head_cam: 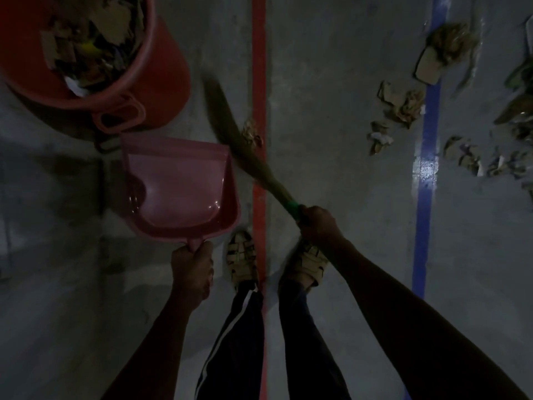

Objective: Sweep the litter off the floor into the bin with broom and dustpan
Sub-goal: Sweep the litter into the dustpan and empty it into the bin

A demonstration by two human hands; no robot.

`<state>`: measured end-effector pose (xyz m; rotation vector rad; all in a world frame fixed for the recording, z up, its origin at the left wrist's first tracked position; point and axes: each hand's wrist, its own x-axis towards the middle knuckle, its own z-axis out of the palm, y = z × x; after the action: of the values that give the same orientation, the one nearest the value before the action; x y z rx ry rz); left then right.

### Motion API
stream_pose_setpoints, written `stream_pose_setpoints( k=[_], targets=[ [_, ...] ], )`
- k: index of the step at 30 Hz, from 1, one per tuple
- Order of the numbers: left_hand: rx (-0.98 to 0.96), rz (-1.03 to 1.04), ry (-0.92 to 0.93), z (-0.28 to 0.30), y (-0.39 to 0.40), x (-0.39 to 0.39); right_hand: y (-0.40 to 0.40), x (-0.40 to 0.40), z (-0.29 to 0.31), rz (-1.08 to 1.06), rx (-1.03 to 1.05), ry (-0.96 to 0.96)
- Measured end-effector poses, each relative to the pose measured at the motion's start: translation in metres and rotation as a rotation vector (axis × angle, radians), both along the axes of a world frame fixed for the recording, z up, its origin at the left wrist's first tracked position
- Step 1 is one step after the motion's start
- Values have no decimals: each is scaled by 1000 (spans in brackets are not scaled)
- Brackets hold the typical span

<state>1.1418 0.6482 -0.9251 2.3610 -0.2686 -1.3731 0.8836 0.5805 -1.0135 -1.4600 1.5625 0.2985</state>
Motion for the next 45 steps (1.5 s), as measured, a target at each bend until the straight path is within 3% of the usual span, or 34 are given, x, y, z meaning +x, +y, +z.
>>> stream_pose_setpoints(
  k=[11,16,21,27,35,45],
  targets=[
    [-29,-235,88,-11,-50,-96,-5,-186,-5,-192,-87,436],
    [-103,-387,143,-14,-104,-170,-1,-278,-3,-407,-125,635],
    [-132,-491,157,-15,-136,-240,12,-329,5,-569,-184,717],
    [-138,-581,175,-12,-156,-298,42,-336,13,-674,-279,662],
    [-229,-688,161,-20,-216,-344,29,-326,16,-809,-314,442],
    [-298,-721,125,-58,-355,-407,-179,-346,-38,-873,-437,225]
  ],
)
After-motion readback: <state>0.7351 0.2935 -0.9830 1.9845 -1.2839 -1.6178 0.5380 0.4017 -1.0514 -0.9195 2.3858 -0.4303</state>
